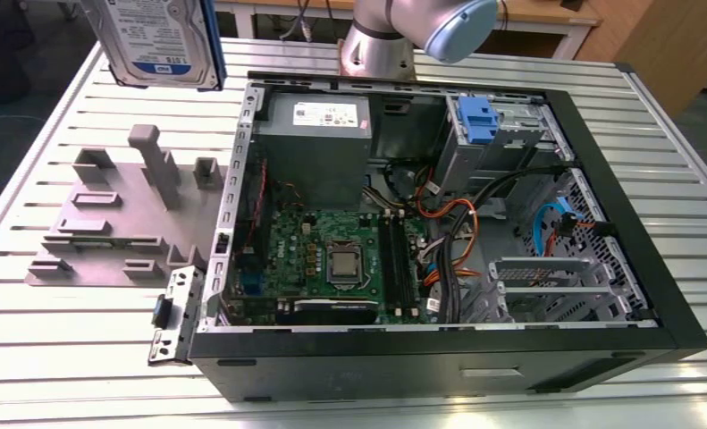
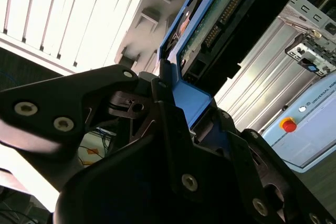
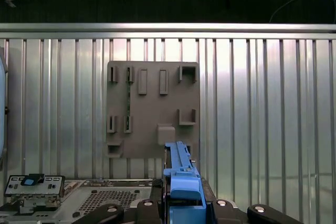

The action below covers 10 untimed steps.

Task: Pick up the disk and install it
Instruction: 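Pick up the disk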

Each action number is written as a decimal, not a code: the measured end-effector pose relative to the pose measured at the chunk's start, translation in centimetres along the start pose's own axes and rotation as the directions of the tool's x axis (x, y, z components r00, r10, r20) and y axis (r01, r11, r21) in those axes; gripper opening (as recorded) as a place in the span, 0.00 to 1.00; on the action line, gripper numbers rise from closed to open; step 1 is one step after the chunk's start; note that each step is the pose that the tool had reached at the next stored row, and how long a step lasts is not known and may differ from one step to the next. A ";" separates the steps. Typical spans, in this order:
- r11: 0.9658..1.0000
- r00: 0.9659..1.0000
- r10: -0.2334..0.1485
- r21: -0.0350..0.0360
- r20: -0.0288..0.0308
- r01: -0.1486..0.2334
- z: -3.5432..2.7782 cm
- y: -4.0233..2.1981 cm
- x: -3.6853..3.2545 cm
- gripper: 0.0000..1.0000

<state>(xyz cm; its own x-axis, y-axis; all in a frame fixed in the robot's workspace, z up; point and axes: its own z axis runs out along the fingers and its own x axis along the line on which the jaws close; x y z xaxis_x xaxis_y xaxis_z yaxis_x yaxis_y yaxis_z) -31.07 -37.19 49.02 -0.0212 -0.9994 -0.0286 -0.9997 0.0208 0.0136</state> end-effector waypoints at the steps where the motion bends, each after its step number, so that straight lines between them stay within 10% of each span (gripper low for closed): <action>1: 1.000 1.000 0.000 0.000 0.000 0.000 0.00 -0.05 0.00 0.36; 10: 1.000 1.000 0.000 0.000 0.000 0.000 -0.01 -0.56 -0.01 0.36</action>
<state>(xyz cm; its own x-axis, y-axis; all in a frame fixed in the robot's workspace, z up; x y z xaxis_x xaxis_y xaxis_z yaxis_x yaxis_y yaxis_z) -30.50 -37.19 49.02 -0.0212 -0.9994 -0.0286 -0.9997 0.0208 0.0137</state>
